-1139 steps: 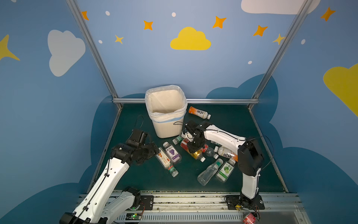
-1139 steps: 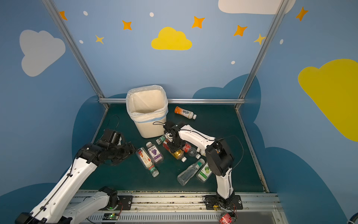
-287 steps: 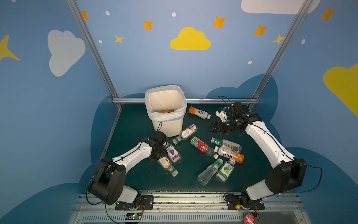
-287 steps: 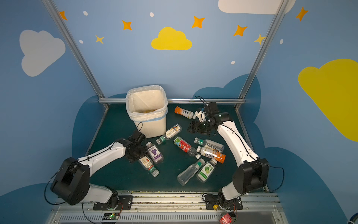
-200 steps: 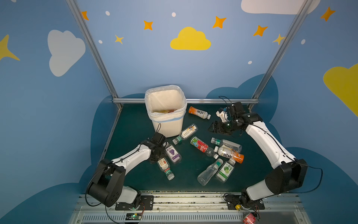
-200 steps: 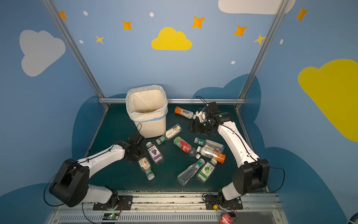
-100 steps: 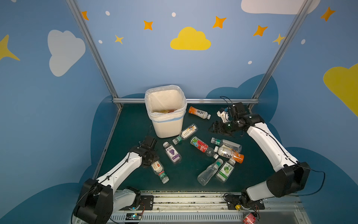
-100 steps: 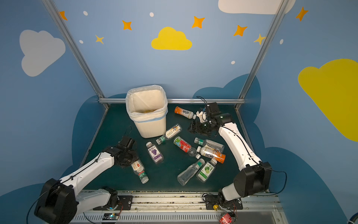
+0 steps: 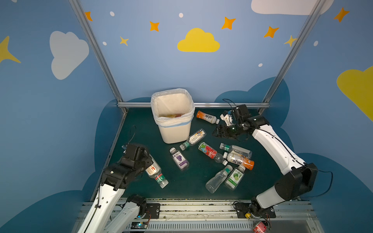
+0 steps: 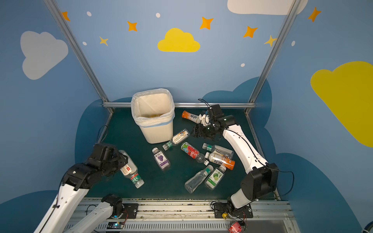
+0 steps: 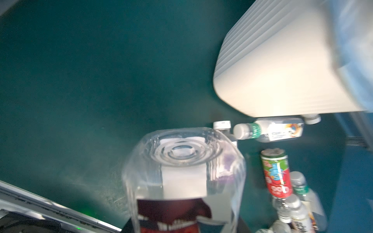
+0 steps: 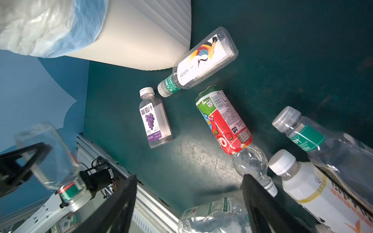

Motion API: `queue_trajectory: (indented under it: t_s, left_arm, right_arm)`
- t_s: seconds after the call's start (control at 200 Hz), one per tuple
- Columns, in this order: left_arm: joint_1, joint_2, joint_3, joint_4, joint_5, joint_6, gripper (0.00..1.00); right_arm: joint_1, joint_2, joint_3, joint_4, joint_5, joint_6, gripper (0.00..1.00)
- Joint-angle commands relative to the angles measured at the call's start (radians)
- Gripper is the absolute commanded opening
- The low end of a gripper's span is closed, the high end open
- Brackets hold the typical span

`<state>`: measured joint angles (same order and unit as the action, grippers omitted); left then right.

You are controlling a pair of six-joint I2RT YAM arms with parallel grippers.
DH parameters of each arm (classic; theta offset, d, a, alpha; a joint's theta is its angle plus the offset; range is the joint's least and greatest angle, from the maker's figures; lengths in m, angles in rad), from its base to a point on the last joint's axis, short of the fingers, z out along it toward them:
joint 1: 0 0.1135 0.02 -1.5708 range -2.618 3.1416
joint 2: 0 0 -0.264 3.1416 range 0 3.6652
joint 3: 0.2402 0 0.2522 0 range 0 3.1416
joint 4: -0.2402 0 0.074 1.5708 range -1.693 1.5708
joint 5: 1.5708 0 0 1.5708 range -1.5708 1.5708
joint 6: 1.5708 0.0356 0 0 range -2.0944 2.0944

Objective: Throw the plastic bottles in the bin
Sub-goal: Pick up the plastic bottle from the center of the table, then throw the plastic bottle into the trash bin.

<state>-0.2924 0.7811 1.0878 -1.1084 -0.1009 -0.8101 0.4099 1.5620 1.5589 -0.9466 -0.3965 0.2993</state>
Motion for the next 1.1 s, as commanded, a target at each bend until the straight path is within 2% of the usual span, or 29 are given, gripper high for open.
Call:
queue_trajectory:
  t_s: [0.0,0.135,0.22,0.235,0.255,0.28,0.295,0.305,0.375,0.411,0.446,0.551,0.606,0.691,0.956,1.091]
  left_arm:
    - [0.023,0.134,0.229,-0.011,0.001,0.093,0.49]
    - [0.044,0.441,0.685,0.084,0.052,0.261,0.48]
    - [0.052,0.702,1.020,0.086,0.081,0.347,0.50]
    - [0.054,0.752,1.092,0.077,0.088,0.358,0.52]
    - [0.055,0.819,1.188,0.063,0.098,0.372,0.61]
    - [0.054,0.901,1.321,0.042,0.111,0.387,0.76]
    - [0.055,0.954,1.405,0.021,0.115,0.394,0.92]
    - [0.055,0.988,1.464,0.003,0.117,0.399,0.98]
    - [0.058,1.215,1.905,-0.155,0.115,0.414,1.00]
    - [0.064,1.288,2.054,-0.217,0.104,0.405,1.00]
    - [0.075,1.250,1.963,-0.193,0.113,0.397,1.00]
    - [0.076,0.984,1.453,0.028,0.106,0.398,1.00]
    - [0.076,0.852,1.266,0.118,0.099,0.394,1.00]
    - [0.074,0.729,1.119,0.132,0.081,0.389,1.00]
    - [0.049,0.440,0.645,0.117,0.140,0.363,1.00]
    - [-0.020,0.316,0.360,0.135,0.141,0.332,1.00]
  right_arm:
    - [0.017,0.020,0.049,-0.009,0.005,-0.003,0.83]
    - [0.027,0.036,0.092,-0.019,-0.006,-0.017,0.83]
    - [0.028,0.034,0.098,-0.018,-0.012,-0.022,0.83]
    - [0.029,0.032,0.097,-0.018,-0.012,-0.024,0.83]
    - [0.029,0.030,0.094,-0.014,-0.010,-0.024,0.83]
    - [0.026,0.027,0.090,-0.012,-0.010,-0.024,0.83]
    - [0.027,0.025,0.089,-0.010,-0.010,-0.024,0.83]
    - [0.026,0.024,0.088,-0.011,-0.010,-0.024,0.83]
    - [0.024,0.014,0.087,-0.025,-0.001,-0.033,0.83]
    - [0.023,0.003,0.079,-0.028,0.011,-0.036,0.83]
    - [0.020,-0.012,0.066,-0.025,0.021,-0.037,0.83]
    - [0.003,-0.055,0.014,-0.003,0.038,-0.023,0.83]
    - [-0.010,-0.070,-0.003,0.004,0.038,-0.021,0.83]
    - [-0.021,-0.079,-0.016,0.002,0.046,-0.023,0.83]
    - [-0.029,-0.042,0.005,-0.015,0.038,-0.035,0.83]
    - [-0.028,-0.036,-0.023,-0.041,0.045,-0.052,0.83]
